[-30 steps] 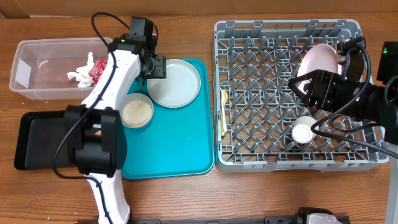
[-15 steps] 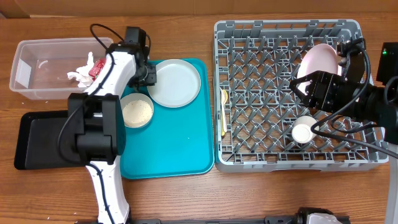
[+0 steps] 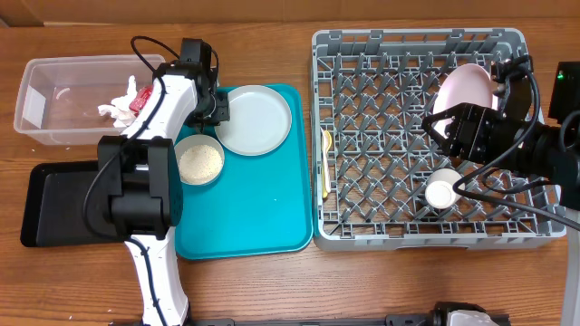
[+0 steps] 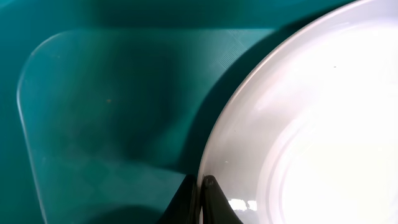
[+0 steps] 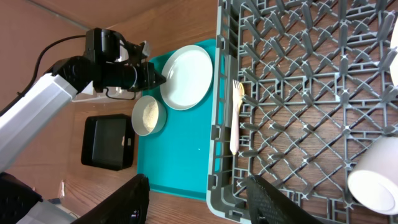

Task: Sort waste into correct bins and load items into the dishwasher rack
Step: 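Reach the left gripper to the grey plate and grasp its rim, then lift the grey plate and pass it to the right gripper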

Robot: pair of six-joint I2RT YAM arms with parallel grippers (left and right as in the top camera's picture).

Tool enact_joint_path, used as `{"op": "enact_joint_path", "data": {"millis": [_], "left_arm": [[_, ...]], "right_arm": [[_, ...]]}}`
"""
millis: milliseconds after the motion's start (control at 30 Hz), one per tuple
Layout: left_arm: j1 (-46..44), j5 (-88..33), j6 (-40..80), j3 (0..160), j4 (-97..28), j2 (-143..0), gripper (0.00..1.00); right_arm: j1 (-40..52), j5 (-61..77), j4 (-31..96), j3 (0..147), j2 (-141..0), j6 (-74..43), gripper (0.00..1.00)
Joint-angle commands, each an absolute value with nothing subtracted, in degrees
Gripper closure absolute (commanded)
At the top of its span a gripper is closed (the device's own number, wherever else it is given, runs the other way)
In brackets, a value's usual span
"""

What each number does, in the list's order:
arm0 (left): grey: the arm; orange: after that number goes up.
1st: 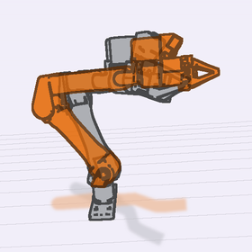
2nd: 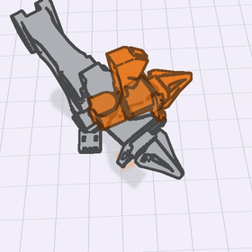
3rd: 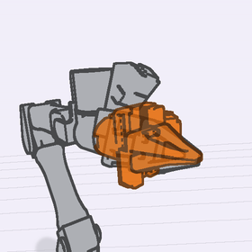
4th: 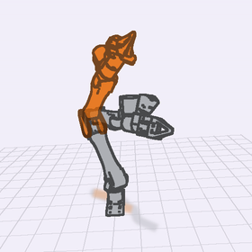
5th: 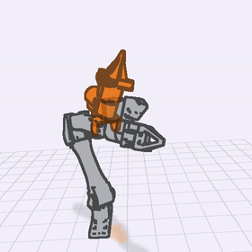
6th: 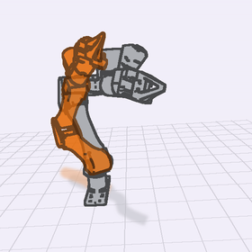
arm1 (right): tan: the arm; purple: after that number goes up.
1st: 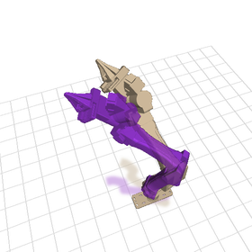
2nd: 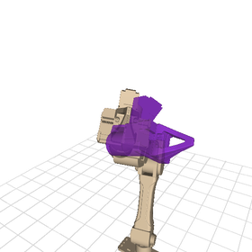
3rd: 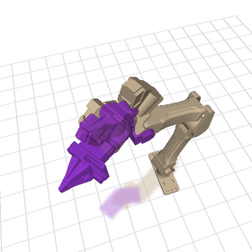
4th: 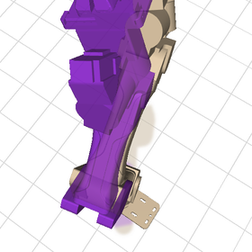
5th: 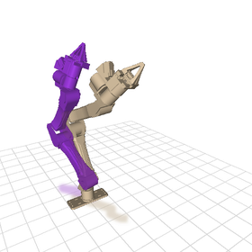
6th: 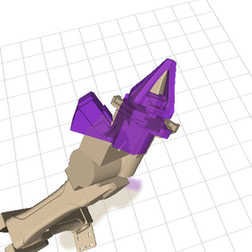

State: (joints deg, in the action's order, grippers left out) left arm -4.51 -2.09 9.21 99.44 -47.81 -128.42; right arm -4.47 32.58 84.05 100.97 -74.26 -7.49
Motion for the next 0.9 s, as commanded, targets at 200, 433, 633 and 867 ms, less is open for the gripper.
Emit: {"op": "enact_joint_path", "data": {"millis": [200, 433, 633, 867], "left_arm": [[-4.73, -5.54, 9.69, 100.44, -48.64, -122.58, 0.96], [-4.71, -5.56, 9.82, 100.95, -52.27, -109.89, 0.96], [-4.40, -5.89, 9.80, 100.95, -58.63, -101.47, 0.96], [-4.54, -16.25, 7.64, 100.95, -62.87, -90.26, 0.96]], "right_arm": [[-4.47, 32.01, 83.92, 101.23, -74.04, -7.07, 0.46], [-4.47, 28.27, 84.42, 101.23, -74.04, -7.07, 0.46], [-4.45, 30.65, 85.10, 101.21, -74.06, -1.85, 0.46], [-4.45, 38.70, 85.45, 101.21, -74.65, 3.70, 0.45]]}}
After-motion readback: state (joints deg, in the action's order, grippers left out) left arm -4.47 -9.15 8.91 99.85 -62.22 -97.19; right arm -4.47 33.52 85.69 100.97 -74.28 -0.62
